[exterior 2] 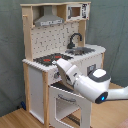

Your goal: Play with the kitchen

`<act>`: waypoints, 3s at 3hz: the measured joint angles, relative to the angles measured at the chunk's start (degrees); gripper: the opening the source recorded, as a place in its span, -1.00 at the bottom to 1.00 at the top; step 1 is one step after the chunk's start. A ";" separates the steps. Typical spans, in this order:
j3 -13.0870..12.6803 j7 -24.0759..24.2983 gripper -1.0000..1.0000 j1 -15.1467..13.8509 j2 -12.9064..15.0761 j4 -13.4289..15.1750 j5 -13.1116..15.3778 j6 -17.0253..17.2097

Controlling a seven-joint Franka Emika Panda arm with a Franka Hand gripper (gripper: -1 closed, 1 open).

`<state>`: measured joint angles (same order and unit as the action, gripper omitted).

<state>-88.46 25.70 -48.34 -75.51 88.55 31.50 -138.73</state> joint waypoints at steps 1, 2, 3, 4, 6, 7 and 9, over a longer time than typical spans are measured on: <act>-4.00 5.26 1.00 0.15 -0.04 -0.18 0.00 0.03; -7.42 10.03 1.00 0.34 -0.04 -0.18 -0.06 0.25; -10.78 14.64 1.00 0.56 -0.03 0.54 -0.83 0.97; -12.90 18.66 1.00 1.64 -0.03 4.11 -0.83 1.15; -14.89 22.74 1.00 6.72 0.07 13.70 -2.27 1.17; -16.07 22.85 1.00 9.84 0.08 17.35 -5.83 2.02; -17.98 23.78 1.00 13.75 0.09 25.04 -12.36 6.05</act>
<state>-106.44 49.47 -34.59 -75.42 113.59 19.14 -132.68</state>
